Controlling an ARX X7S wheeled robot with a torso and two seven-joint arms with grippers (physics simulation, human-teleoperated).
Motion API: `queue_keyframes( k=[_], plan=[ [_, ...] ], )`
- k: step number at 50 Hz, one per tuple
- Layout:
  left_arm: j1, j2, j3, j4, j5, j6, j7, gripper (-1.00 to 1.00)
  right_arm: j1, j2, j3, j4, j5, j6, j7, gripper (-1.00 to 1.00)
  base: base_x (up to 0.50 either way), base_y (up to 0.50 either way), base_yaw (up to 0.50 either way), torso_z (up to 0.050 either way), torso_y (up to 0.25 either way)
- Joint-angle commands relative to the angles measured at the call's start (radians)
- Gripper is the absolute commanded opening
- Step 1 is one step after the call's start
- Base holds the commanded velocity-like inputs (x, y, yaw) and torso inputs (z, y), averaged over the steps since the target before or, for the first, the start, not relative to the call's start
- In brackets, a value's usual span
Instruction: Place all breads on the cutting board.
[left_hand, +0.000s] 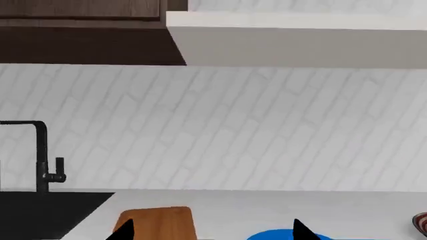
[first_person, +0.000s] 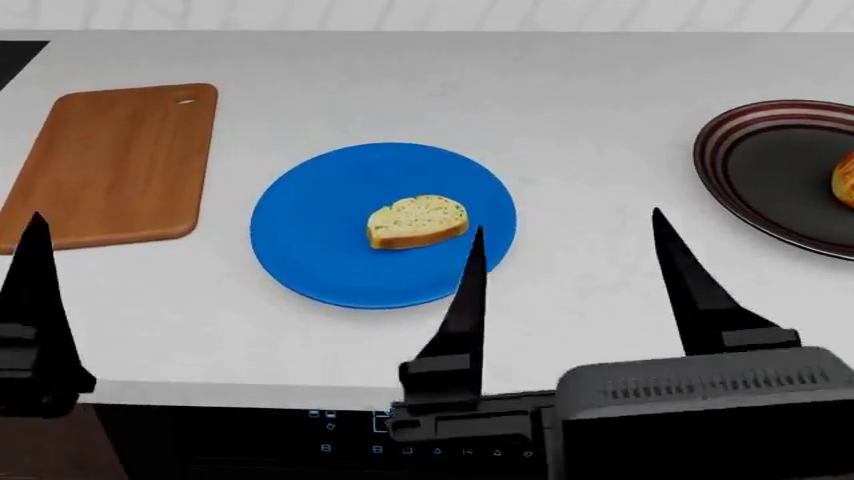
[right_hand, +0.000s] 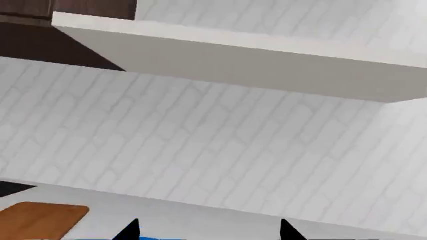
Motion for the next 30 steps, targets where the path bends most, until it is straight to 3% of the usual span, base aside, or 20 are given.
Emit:
queue_keyframes(
  k=[1, 3, 6, 8, 13, 16, 19, 30],
  plan=[
    [-0.606, -0.614, 0.758, 0.167, -0.421, 0.372, -0.493, 1.00, 0.706, 0.472, -0.698, -0.162, 0.611, -0.234, 0.695, 1.00, 0.00, 0.00, 0.00, 0.000, 0.000],
    [-0.794, -0.678, 0.985, 0.168, -0.412, 0.465, -0.507, 1.00, 0.935, 0.493, -0.965, -0.162, 0.618, -0.344, 0.763, 1.00, 0.00, 0.00, 0.00, 0.000, 0.000],
    [-1.124, -0.698, 1.347, 0.168, -0.414, 0.527, -0.546, 1.00, 1.264, 0.482, -1.391, -0.162, 0.587, -0.524, 0.855, 1.00, 0.00, 0.00, 0.00, 0.000, 0.000],
    [-1.326, -0.703, 1.596, 0.168, -0.393, 0.611, -0.562, 1.00, 1.383, 0.476, -1.562, -0.162, 0.560, -0.606, 0.882, 1.00, 0.00, 0.00, 0.00, 0.000, 0.000],
    [-1.741, -0.638, 2.193, 0.167, -0.283, 0.813, -0.665, 1.00, 1.360, 0.497, -1.570, -0.161, 0.529, -0.621, 0.882, 1.00, 0.00, 0.00, 0.00, 0.000, 0.000],
    [-1.911, -0.578, 2.450, 0.167, -0.228, 0.925, -0.723, 1.00, 1.349, 0.505, -1.561, -0.161, 0.524, -0.622, 0.882, 1.00, 0.00, 0.00, 0.00, 0.000, 0.000],
    [-1.992, -0.545, 2.574, 0.167, -0.194, 0.997, -0.756, 1.00, 1.353, 0.510, -1.565, -0.162, 0.517, -0.627, 0.882, 1.00, 0.00, -0.18, 0.00, 0.000, 0.000],
    [-1.986, -0.583, 2.549, 0.164, -0.209, 0.985, -0.731, 1.00, 1.370, 0.524, -1.570, -0.162, 0.511, -0.628, 0.883, 1.00, 0.00, -0.45, 0.00, 0.000, 0.000]
  ],
)
